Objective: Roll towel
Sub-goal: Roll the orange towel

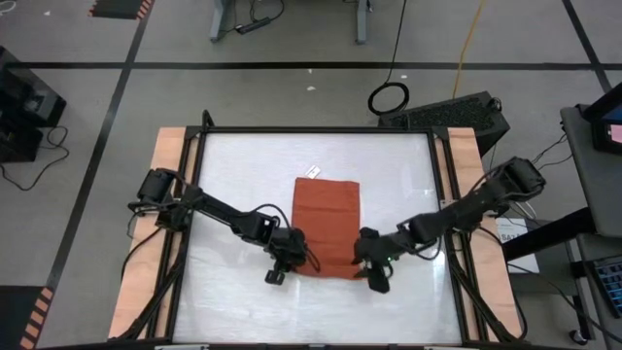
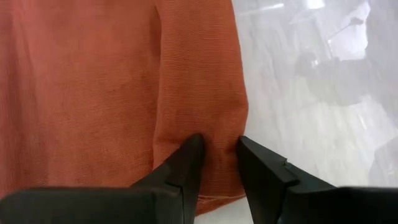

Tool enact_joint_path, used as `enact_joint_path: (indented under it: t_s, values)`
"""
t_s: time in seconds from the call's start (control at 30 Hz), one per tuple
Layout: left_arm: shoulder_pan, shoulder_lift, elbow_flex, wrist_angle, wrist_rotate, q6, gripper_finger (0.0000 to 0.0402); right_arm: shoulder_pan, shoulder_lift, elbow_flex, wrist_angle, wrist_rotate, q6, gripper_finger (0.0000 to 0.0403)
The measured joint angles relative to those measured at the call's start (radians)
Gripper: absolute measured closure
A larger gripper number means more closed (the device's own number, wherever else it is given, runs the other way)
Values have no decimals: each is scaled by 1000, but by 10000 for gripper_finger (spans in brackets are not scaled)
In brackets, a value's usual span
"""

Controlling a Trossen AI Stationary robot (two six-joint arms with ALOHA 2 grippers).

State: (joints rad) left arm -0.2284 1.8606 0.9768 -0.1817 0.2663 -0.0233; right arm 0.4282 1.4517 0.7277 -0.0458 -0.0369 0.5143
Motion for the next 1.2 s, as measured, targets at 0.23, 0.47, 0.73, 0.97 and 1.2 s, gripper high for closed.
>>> enact_joint_path:
  t_s: [0.23, 0.47, 0.73, 0.97, 1.2]
  values:
    - [41, 1, -2, -2, 54, -1, 291, 156, 66, 0, 17, 180, -142, 202]
    - [67, 2, -2, -2, 86, 4, 291, 196, 131, 0, 26, 285, -170, 221]
    - [91, 2, -3, -5, 111, 15, 291, 165, 191, 0, 32, 375, -231, 238]
    - [94, 2, -2, -16, 124, 40, 291, 130, 255, 2, 36, 361, -238, 237]
    - [93, 2, -2, -22, 155, 64, 289, 100, 281, 4, 32, 313, -143, 278]
